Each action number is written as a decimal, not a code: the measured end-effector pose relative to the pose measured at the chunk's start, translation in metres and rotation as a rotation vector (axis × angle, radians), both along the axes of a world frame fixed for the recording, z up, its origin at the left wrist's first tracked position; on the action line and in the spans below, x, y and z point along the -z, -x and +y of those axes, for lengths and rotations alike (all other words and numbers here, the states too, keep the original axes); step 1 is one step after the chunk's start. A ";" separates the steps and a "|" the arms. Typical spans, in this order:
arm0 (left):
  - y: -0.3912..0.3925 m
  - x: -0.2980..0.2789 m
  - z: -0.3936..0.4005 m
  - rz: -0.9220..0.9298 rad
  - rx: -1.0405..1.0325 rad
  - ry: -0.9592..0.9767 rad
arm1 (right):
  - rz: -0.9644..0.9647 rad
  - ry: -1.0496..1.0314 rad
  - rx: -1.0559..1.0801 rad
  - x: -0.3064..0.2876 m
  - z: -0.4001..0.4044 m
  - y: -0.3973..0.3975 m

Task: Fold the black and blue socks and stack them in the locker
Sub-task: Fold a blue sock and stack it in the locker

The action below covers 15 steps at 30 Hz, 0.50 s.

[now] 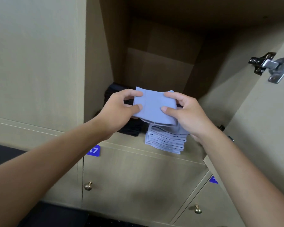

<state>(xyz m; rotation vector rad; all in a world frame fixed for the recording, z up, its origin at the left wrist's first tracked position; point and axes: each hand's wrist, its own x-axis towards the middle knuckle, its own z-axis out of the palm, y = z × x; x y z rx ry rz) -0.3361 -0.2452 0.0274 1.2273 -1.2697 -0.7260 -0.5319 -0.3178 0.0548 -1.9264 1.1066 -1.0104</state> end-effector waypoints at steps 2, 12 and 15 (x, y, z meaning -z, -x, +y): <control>0.006 0.002 -0.009 -0.006 0.007 -0.007 | 0.047 -0.020 -0.015 -0.003 -0.004 0.010; 0.034 0.023 -0.053 -0.067 0.002 -0.089 | 0.167 0.076 0.182 0.018 -0.035 0.037; 0.037 0.027 -0.063 -0.085 -0.010 -0.100 | 0.204 0.074 0.204 0.025 -0.042 0.039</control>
